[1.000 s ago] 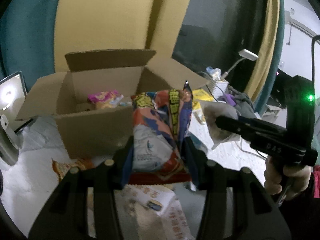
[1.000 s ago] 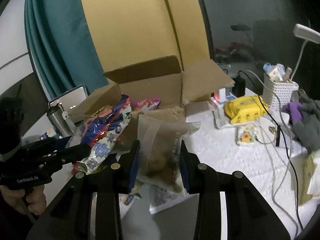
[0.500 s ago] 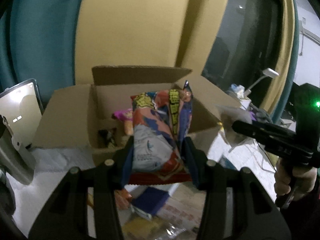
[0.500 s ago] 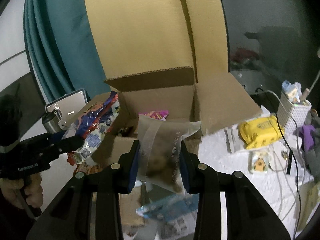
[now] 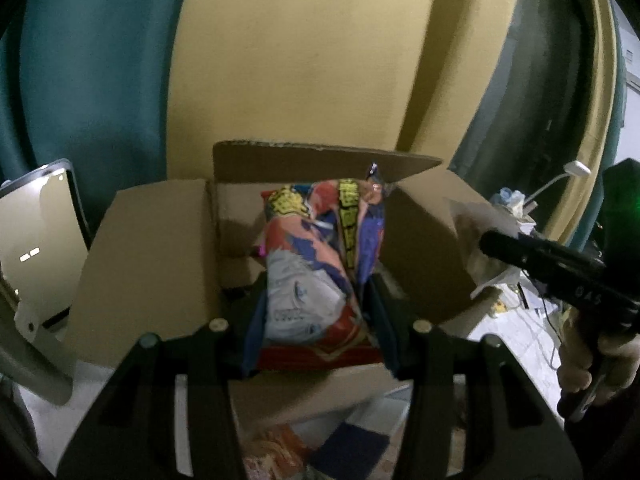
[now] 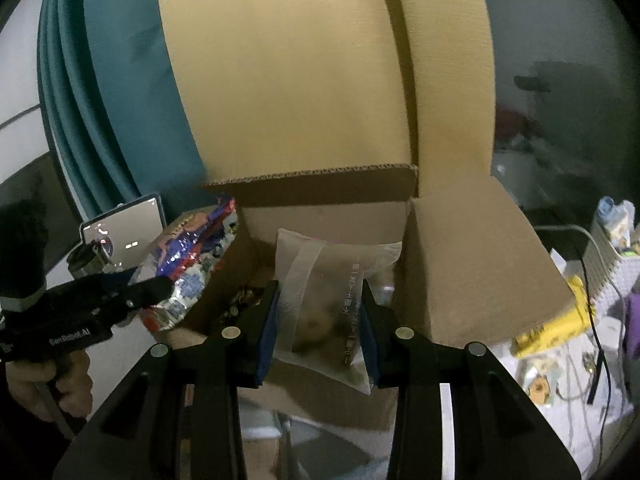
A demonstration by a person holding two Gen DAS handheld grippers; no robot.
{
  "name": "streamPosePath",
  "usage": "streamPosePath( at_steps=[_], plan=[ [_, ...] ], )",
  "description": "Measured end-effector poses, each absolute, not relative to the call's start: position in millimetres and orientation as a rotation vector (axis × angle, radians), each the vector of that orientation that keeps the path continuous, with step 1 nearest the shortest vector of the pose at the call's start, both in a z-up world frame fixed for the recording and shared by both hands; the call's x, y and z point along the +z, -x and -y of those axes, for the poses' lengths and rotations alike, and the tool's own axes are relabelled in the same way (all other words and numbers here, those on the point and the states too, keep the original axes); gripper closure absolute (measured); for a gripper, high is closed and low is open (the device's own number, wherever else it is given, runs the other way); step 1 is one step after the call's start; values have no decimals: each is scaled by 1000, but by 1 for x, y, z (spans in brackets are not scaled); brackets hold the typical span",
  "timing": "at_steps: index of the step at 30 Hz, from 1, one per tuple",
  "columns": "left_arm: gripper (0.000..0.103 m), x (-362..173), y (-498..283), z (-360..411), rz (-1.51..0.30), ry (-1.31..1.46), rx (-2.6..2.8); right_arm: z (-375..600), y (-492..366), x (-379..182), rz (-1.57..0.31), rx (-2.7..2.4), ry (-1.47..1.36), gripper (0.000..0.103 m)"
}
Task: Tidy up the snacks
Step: 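Carry the blue-orange packet and brown snack bag into the box and open both grippers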
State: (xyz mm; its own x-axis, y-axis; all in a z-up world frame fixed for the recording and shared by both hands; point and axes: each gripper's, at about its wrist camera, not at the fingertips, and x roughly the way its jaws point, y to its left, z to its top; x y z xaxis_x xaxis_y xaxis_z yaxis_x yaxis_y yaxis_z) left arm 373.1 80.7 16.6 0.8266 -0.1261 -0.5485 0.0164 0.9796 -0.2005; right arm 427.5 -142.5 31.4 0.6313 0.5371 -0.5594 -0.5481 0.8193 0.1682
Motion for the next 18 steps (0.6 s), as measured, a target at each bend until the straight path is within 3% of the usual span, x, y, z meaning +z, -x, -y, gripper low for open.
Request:
streamPosePath(
  at_steps=[8,10,12,18],
  plan=[
    [50,10,-393,-92,-611,240,-81,112,-457,27,-663,650,45,64],
    [46,8,-394,-95,-614,244,-68,105,-461,25,-678,657,48,63],
    [31,8,-392,-98,-610,257,-69,102,-463,23,-682,661,50,62],
    [28,10,-378,-99,-599,259,-64,102,-457,20,-694,650,50,59]
  ],
)
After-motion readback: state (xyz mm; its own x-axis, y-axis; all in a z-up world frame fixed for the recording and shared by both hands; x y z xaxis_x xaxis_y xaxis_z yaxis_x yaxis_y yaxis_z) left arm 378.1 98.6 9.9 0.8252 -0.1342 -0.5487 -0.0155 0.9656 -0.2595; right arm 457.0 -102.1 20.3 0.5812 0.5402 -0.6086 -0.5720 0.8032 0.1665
